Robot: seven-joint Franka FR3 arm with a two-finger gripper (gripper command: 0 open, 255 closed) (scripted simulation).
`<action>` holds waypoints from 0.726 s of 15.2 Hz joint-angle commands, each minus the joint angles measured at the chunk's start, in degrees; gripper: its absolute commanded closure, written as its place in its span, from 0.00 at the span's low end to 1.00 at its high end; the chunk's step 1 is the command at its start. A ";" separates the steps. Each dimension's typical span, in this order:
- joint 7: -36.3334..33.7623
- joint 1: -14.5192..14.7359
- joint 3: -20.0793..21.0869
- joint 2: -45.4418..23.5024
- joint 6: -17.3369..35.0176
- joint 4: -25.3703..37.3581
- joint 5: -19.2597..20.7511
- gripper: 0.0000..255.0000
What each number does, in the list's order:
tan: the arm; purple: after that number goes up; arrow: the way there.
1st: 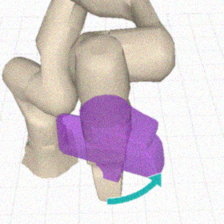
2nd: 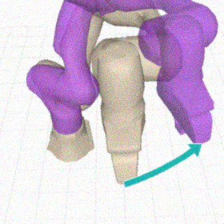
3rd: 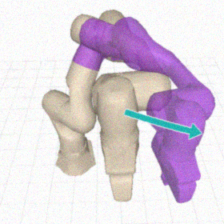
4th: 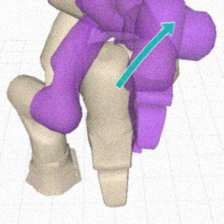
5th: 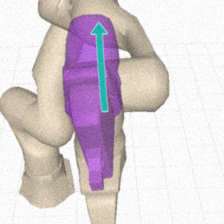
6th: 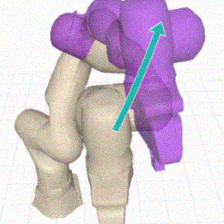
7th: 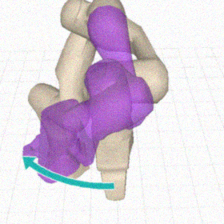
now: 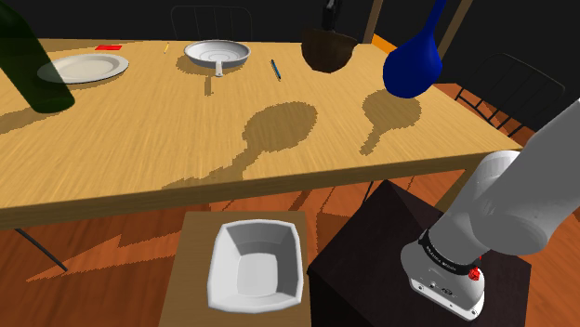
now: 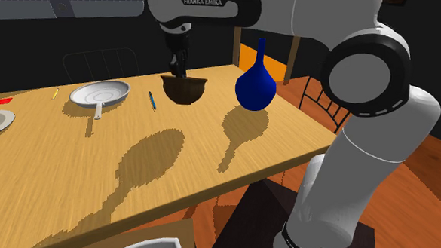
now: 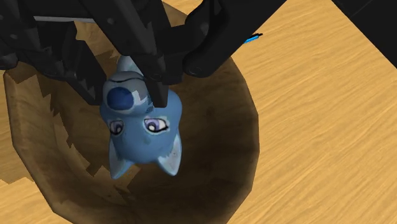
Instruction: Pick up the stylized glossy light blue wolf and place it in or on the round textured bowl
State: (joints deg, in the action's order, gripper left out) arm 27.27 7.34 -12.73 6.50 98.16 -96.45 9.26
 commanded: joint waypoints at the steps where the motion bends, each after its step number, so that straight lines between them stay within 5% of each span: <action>1: -0.25 -0.02 0.00 0.51 1.61 -1.99 0.14 1.00; 10: -0.44 -0.03 -0.01 0.76 2.77 -3.40 0.23 1.00; 11: -0.43 -0.03 -0.01 0.75 2.75 -3.37 0.23 0.00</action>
State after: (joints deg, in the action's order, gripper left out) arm 26.84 7.31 -12.74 7.23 100.90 -99.87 9.48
